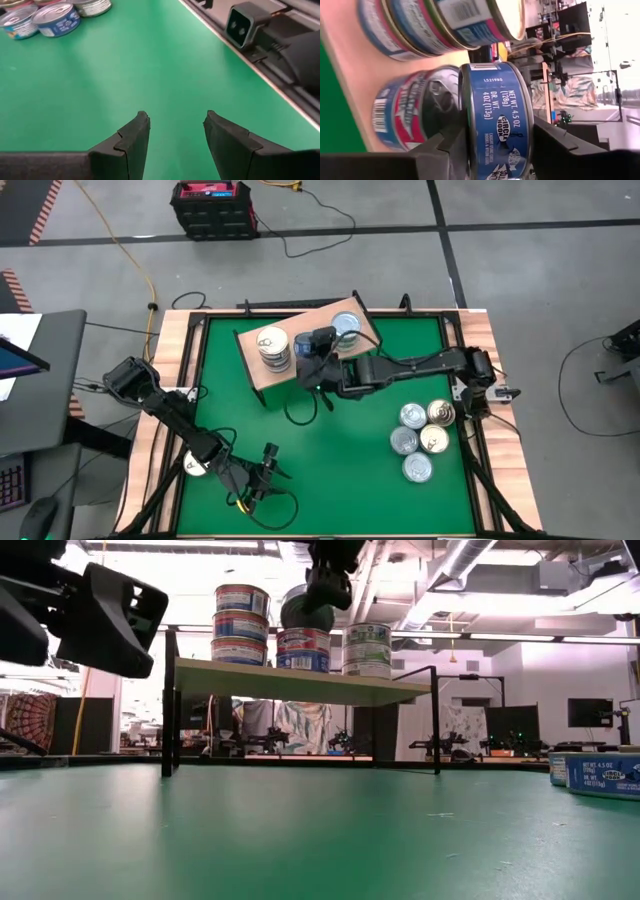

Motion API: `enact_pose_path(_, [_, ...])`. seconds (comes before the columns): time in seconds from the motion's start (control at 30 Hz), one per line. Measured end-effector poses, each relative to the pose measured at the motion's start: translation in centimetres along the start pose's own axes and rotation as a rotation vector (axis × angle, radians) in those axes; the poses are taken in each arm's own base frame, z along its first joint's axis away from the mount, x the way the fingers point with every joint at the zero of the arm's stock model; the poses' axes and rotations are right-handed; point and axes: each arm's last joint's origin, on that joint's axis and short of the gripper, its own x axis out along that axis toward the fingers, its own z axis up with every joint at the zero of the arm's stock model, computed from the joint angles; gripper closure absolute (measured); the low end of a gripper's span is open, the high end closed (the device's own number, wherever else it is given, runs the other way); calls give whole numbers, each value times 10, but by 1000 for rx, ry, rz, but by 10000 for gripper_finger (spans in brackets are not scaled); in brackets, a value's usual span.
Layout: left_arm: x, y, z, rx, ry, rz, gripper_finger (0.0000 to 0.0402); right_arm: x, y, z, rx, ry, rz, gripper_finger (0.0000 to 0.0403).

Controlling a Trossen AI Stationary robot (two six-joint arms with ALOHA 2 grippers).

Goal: Stack canned seafood by type on shelf
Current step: Stack the blue tuna can on top of the red tuna can on the shelf

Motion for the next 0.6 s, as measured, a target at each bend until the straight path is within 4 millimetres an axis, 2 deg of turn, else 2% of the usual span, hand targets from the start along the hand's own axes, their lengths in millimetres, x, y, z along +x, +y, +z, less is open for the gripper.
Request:
enact_pose_path(0.33, [0, 3, -1, 43, 11, 81, 221, 4, -1, 0, 15, -41, 54, 219])
enact_pose_path(0.6, [0, 3, -1, 22, 10, 81, 221, 5, -1, 0, 46, -48, 73, 168])
